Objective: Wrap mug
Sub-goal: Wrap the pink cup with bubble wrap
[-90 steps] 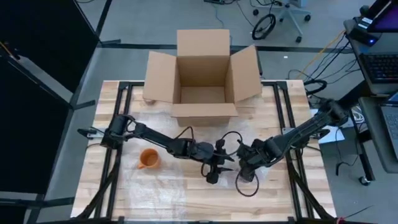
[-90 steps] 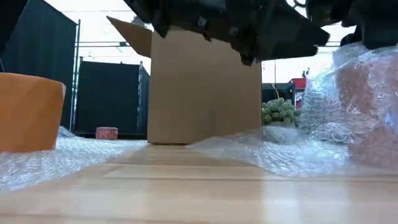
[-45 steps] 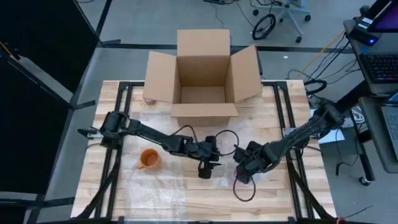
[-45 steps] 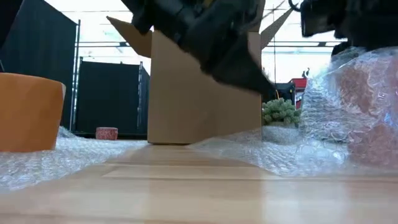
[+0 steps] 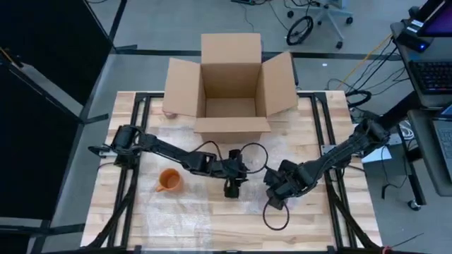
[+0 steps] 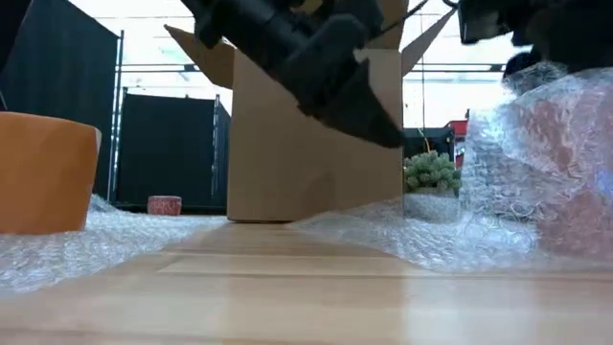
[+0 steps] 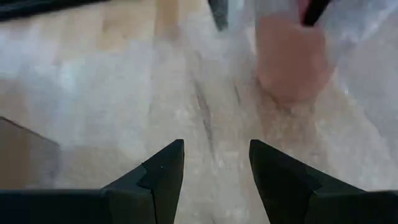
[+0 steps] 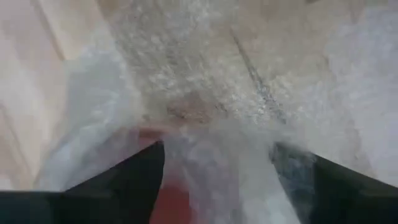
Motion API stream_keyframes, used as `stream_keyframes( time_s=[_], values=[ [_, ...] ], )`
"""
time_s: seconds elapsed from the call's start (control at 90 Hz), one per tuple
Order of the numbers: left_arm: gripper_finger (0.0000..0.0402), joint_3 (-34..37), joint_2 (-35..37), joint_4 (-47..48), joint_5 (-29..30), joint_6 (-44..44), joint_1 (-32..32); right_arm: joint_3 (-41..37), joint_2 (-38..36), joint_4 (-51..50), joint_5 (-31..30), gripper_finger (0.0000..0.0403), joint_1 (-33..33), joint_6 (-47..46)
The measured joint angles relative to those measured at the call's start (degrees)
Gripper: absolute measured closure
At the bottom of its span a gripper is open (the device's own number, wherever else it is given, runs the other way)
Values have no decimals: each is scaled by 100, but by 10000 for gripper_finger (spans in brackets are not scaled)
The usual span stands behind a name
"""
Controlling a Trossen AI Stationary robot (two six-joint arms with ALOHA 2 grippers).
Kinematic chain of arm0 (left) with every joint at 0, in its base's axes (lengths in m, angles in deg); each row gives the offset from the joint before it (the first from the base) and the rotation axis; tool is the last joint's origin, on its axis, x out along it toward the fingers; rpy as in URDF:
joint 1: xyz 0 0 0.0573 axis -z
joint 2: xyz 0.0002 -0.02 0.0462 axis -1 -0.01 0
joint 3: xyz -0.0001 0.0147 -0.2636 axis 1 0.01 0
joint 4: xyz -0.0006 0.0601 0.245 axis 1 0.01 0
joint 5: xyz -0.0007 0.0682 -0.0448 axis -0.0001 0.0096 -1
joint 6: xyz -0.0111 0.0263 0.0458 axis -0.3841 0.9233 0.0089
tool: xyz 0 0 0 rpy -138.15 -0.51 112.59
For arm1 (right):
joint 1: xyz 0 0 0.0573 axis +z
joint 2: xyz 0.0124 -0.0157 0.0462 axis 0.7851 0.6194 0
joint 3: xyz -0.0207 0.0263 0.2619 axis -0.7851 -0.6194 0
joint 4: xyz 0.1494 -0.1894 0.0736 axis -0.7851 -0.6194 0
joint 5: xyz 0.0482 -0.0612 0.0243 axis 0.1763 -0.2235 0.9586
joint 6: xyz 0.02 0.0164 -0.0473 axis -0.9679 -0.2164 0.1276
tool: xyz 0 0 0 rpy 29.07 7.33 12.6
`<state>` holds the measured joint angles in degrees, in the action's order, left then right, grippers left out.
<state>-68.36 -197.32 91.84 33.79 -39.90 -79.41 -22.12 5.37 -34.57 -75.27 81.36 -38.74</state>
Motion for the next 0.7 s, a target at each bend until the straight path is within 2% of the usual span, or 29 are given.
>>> stream_keyframes(
  time_s=[0.056, 0.156, 0.311, 0.467, 0.7],
  values=[
    [230, 15, 108, 378, 325, -219, -29, 142, -43, -181, 0, 122, -1, 95],
    [230, 9, 342, 718, 549, -481, -119, 439, -67, -478, -2, 122, -47, 404],
    [230, 64, 326, 1111, 488, -783, -257, 1013, -116, -1029, -18, 122, -205, 773],
    [230, 383, 339, 957, 357, -1083, -354, 1234, -373, -996, -109, 122, -274, 1006],
    [231, 818, 332, 195, 334, -1241, -643, 1190, -461, -1044, -711, 122, -362, 995]
  ],
)
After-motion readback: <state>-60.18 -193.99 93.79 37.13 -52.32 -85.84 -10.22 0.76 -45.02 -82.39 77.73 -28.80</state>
